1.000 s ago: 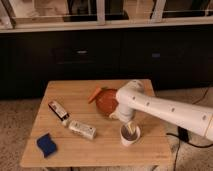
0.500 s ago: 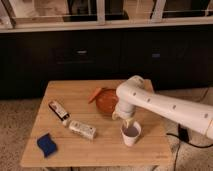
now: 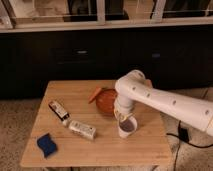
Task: Pick up the ceramic cup
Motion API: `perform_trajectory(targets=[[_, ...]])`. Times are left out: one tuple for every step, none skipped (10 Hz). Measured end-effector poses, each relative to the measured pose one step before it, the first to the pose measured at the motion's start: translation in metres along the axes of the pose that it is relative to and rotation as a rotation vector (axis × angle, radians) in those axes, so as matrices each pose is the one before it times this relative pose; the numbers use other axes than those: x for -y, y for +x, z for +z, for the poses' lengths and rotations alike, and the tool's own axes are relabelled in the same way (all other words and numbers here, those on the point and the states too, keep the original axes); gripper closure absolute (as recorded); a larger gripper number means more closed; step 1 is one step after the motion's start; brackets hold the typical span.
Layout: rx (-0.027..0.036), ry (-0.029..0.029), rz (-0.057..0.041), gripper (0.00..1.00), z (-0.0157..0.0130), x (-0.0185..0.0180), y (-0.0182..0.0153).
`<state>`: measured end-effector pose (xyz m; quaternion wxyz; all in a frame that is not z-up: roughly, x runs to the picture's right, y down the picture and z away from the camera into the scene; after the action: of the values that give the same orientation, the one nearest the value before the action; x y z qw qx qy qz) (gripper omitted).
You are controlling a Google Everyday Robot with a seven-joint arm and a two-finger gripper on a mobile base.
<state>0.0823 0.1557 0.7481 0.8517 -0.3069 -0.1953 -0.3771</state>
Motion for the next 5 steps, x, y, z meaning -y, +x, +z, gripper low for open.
perform_trajectory(targets=[[0.00099,0.00008,-0.00349,0.98,-0.00173,-0.00115,0.00220],[0.00184,0.00283,0.00051,0.98,-0.00257,-0.00100,0.00208],[0.00357,0.00234,-0.00372,0.98,-0.00377,0.00211,-0.00172],[-0.00026,0.00483,-0.00520,0.98,-0.00416,0.00373,-0.00060],[0.00069,0.00211,-0.00349,0.98,-0.00563,0.00183,0.00064]])
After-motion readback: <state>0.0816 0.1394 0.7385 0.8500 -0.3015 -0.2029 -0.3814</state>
